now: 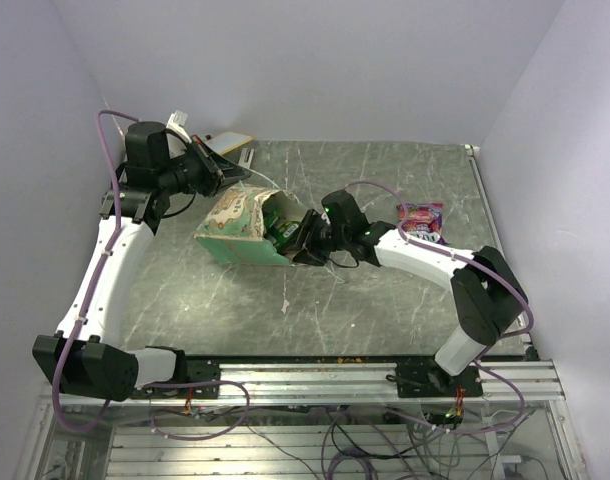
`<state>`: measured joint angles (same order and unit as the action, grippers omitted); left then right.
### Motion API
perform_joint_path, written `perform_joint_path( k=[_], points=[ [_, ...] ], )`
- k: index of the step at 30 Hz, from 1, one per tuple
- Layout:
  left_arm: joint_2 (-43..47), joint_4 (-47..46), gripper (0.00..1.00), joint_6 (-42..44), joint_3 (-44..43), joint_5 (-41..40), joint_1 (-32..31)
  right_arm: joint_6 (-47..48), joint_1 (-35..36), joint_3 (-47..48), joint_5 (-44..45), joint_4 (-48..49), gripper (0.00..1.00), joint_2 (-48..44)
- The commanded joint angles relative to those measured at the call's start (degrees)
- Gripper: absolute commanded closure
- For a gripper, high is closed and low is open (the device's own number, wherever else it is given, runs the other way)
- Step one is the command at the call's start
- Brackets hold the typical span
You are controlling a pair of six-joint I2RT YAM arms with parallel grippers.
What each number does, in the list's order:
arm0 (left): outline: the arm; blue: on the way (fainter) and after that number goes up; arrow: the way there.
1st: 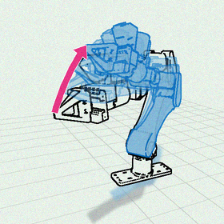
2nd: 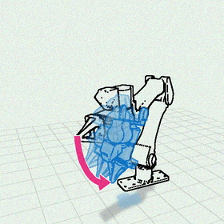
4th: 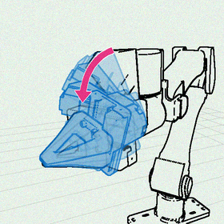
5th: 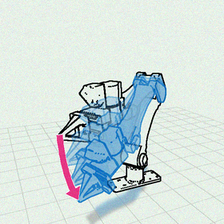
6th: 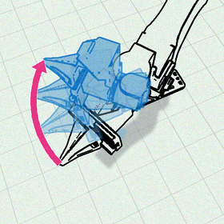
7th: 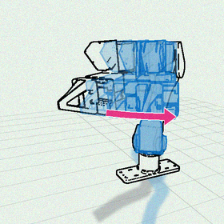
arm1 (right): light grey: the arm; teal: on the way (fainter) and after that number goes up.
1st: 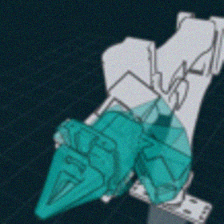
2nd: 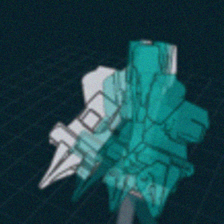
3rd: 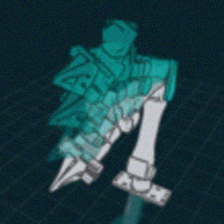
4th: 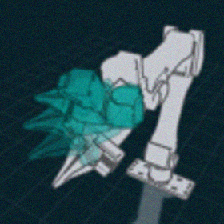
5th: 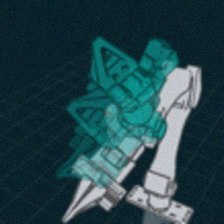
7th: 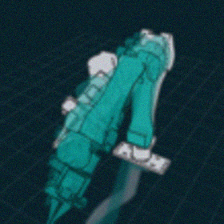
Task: Take the snacks out of the paper bag
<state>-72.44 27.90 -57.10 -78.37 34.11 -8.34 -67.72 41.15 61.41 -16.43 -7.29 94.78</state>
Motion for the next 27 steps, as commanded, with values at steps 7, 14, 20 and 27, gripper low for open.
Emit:
perform_joint_path(
  k=[7,14,20,27],
  points=[
    [0.9,-3.8,0.93,-0.8,-1.3,0.5,0.5,-4.6,0.9,4.9,2.1,4.7,0.54,4.6],
    [1.0,-4.8,0.93,-1.2,-0.8,1.1,0.5,-4.5,1.6,6.9,2.4,3.4,0.65,6.2],
    [1.8,-5.4,0.93,-1.3,0.5,0.5,0.5,-0.7,1.6,9.9,3.3,1.4,0.89,6.3],
    [1.6,-5.6,0.93,-1.1,0.0,0.0,0.5,2.1,1.7,11.7,2.2,2.1,1.0,3.5]
  ],
)
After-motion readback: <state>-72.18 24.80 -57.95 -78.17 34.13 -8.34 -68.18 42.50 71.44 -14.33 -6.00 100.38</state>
